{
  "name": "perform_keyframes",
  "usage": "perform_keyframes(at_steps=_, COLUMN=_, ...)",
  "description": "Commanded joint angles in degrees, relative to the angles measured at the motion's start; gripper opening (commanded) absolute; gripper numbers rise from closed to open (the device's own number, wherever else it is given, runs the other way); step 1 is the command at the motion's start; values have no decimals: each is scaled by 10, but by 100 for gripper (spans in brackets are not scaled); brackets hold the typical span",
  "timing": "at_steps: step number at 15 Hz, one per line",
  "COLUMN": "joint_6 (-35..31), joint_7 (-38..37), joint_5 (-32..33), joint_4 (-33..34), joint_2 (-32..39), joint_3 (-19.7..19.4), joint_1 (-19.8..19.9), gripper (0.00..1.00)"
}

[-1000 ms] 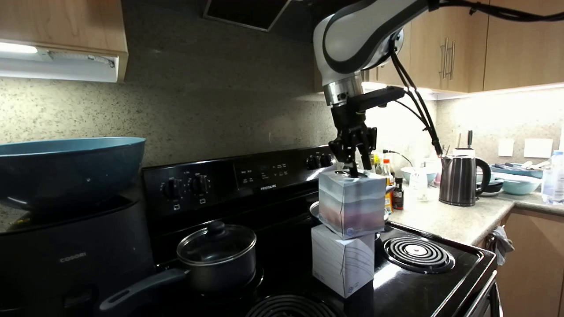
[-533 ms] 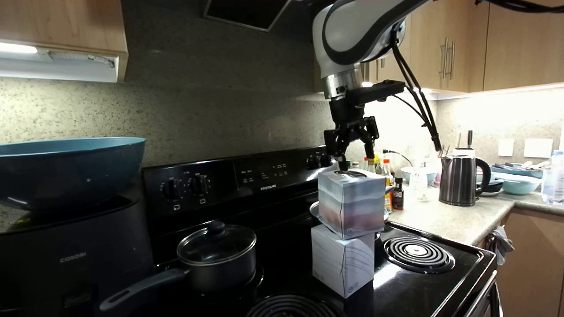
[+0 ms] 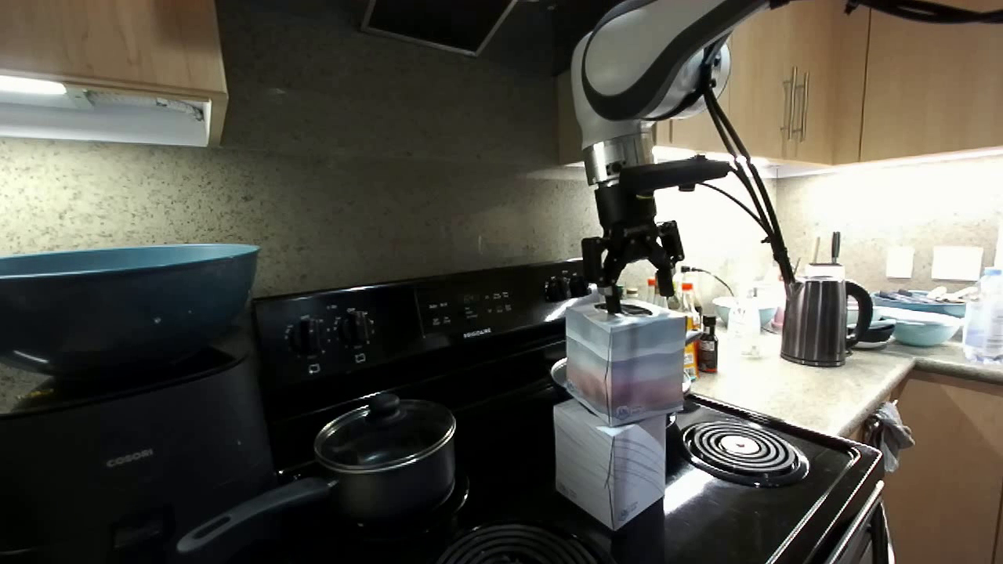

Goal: Pick up the tissue box on top and then set it back down on the other box.

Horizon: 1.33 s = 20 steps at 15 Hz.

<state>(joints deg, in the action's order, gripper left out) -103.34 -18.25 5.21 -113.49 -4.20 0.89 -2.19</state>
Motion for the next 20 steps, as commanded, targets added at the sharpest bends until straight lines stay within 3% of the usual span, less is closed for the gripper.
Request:
perform_keyframes(at_steps=1, joint_6=-22, joint_7=6, joint_5=-33, joint_4=-27, joint_2=-14, joint_3=-3, joint_1=8, gripper=100)
perform_keyframes(at_steps=6, joint_6=-32, joint_7=12, joint_5=-44, joint_4=-32, joint_2=-17, joint_3=-6, joint_1=8, gripper=100)
perform_keyframes(at_steps=7, joint_6=-33, joint_7=14, joint_5=-44, joint_4=-32, joint_2=-17, joint_3=-6, joint_1=8, gripper=75)
perform_keyframes(at_steps=8, joint_6=-35, joint_7=16, joint_5=-43, joint_4=-33, joint_2=-17, joint_3=-6, joint_1=8, gripper=74)
perform_keyframes(at_steps=17, joint_6=-53, joint_7=30, joint_5=-48, joint_4=-34, joint_2=-18, joint_3=-9, joint_1=9, gripper=16)
perform_keyframes(at_steps=19, joint_6=-23, joint_7=59, joint_5=-5, joint_4=-17, joint_2=-12, joint_3=-6, joint_1=8, gripper=5)
perform_keyframes(at_steps=20, joint_6=-8, joint_7=90, joint_5=12, joint_4=-9, joint_2=-9, joint_3=-6, joint_1=7, gripper=5)
